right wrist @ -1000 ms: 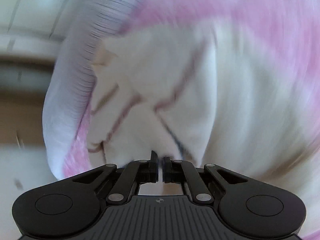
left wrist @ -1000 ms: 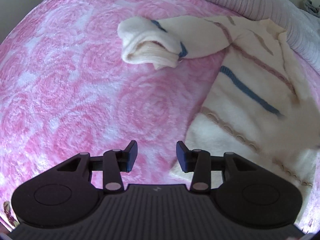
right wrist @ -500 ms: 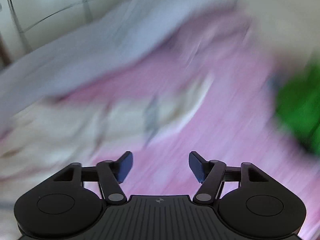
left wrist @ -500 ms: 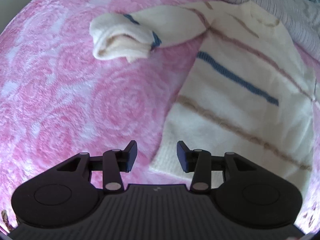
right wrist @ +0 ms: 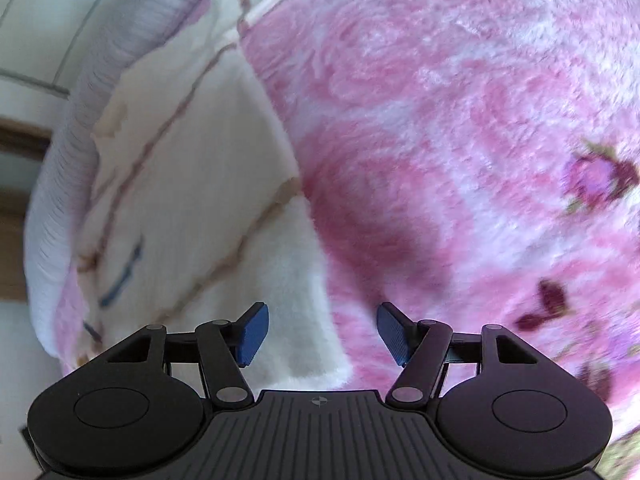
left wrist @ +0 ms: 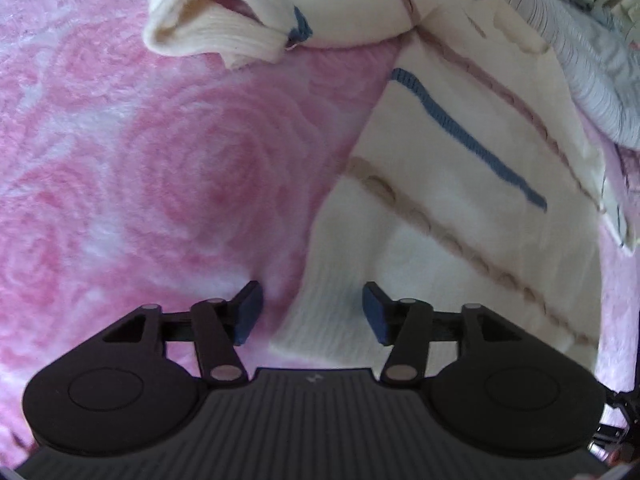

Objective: Fold clothes

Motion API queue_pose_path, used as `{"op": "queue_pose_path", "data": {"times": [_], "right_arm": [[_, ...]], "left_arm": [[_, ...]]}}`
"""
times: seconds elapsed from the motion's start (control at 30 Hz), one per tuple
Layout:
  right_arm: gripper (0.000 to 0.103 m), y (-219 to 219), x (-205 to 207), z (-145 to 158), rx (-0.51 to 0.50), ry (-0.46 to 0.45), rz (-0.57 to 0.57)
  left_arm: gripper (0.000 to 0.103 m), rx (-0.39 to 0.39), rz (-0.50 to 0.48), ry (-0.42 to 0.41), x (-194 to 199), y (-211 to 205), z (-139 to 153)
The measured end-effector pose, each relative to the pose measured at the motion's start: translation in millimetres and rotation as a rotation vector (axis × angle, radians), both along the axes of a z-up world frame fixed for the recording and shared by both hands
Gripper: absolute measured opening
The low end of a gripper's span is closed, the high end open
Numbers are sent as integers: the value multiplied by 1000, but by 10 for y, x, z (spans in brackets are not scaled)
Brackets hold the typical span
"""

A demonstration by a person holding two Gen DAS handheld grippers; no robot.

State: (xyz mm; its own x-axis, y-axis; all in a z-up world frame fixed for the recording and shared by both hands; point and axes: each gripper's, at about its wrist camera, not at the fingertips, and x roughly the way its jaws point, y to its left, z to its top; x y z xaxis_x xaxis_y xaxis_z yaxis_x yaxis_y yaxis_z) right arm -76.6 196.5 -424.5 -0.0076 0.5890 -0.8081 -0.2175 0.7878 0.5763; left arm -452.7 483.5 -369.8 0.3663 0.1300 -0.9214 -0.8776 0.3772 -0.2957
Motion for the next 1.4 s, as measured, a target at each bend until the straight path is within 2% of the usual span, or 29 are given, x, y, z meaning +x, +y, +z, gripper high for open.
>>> {"op": "queue_pose_path", "data": {"times": [0.03,0.07,0.1,0.2,0.33,0.47,0.57,0.73,0.87,0.9,0.97,1.0,1.03,1.13,1.17,1.3,1.4], "right_arm": [[57,37,19,-10,15,2,-4],[47,140,-10,-28,1,-4,48],[13,239,-36,-43,-13,-12,98],[10,284,-28,113,-33,-64,154],[6,268,35,337,-59,-126,213],[6,27,217,551,-81,-142,229],[6,-110,170,580,-147,-148,297],[6,-515,-8,400,-261,-103,359],[6,-729,-91,260,-331,-69,366],[9,-712,-85,215,-346,-49,365],[24,-620,-48,210,-394,-42,379],[41,-561,-33,247,-433,-66,395],[54,-509,-17,294,-469,-100,402],[56,-386,93,520,-502,-224,357],[56,-347,164,576,-499,-241,317],[56,-252,477,671,-448,-213,154],[56,-114,527,740,-401,-178,105]], "left_arm": [[42,11,-28,-2,46,-21,11],[15,21,-82,-8,104,-47,24],[8,34,-124,-7,153,-77,40],[6,77,-167,11,157,-173,152],[6,91,-151,-34,-65,-455,357],[6,71,-150,-46,-233,-978,443],[6,55,-150,-56,-358,-1369,508],[6,15,-101,-20,-563,-1869,468],[8,-21,-110,46,-554,-2034,363],[10,-23,-114,64,-527,-2032,347],[15,-29,-101,73,-532,-1945,378],[16,-31,-93,77,-543,-1895,401],[16,-27,-84,82,-561,-1843,429],[23,27,-42,104,-682,-1632,536],[25,42,-18,103,-735,-1531,551],[25,76,148,82,-856,-935,501],[25,82,286,38,-885,-428,417]]}}
